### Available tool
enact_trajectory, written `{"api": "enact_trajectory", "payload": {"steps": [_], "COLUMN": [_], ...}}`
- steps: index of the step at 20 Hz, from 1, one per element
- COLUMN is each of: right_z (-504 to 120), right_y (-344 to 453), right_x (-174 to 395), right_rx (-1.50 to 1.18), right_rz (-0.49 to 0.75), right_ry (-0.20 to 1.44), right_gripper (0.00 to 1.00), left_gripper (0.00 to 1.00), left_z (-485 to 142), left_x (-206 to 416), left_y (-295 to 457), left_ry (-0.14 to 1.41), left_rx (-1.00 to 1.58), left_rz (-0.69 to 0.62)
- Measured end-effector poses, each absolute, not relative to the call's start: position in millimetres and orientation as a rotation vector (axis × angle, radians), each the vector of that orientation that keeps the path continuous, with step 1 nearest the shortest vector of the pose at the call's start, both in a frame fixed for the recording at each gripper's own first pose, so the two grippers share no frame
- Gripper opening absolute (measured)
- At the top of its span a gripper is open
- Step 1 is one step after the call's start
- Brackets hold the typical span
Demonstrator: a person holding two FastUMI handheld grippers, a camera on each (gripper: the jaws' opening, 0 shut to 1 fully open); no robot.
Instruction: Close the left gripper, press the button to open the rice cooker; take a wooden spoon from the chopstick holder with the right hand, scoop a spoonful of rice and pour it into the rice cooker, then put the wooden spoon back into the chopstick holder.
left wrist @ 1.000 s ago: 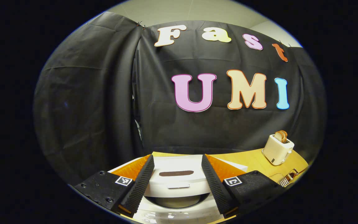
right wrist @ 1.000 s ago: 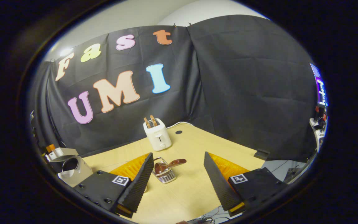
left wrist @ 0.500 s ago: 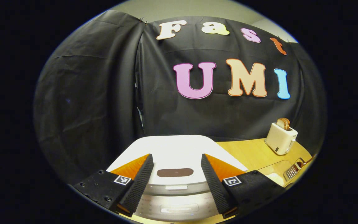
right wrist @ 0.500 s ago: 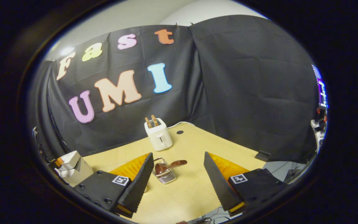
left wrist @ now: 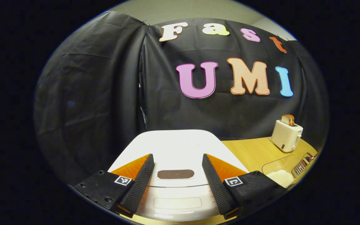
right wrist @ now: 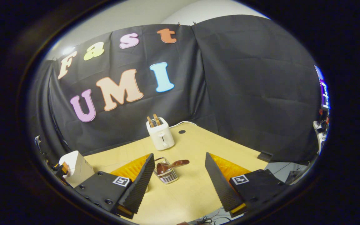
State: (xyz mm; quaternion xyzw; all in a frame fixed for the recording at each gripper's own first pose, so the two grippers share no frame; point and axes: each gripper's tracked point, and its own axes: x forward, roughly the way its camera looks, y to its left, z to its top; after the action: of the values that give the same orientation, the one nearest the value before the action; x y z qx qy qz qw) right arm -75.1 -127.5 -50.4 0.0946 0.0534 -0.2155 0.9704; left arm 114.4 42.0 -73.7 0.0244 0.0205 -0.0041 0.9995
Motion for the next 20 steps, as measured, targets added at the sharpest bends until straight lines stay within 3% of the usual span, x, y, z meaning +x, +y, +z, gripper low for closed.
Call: {"api": "enact_trajectory", "payload": {"steps": [7,11,20], "right_z": [-45,-40,-17], "right_y": [-122,-115,-67], "right_x": [-59,-48,-16], "right_rx": [0.201,0.193,0.162], "right_rz": [-0.388,-0.348,-0.164], "right_ry": [0.097,0.088,0.030], "right_gripper": [1.00,1.00,1.00], "left_gripper": [0.92,0.90,0.93], "left_z": [-71,-71,-13], "left_x": [115,115,53], "left_y": [43,45,22], "left_ry": [0.021,0.091,0.035], "left_rx": [0.038,0.039,0.089], "left_rz": [-0.004,-0.004,0.031]}}
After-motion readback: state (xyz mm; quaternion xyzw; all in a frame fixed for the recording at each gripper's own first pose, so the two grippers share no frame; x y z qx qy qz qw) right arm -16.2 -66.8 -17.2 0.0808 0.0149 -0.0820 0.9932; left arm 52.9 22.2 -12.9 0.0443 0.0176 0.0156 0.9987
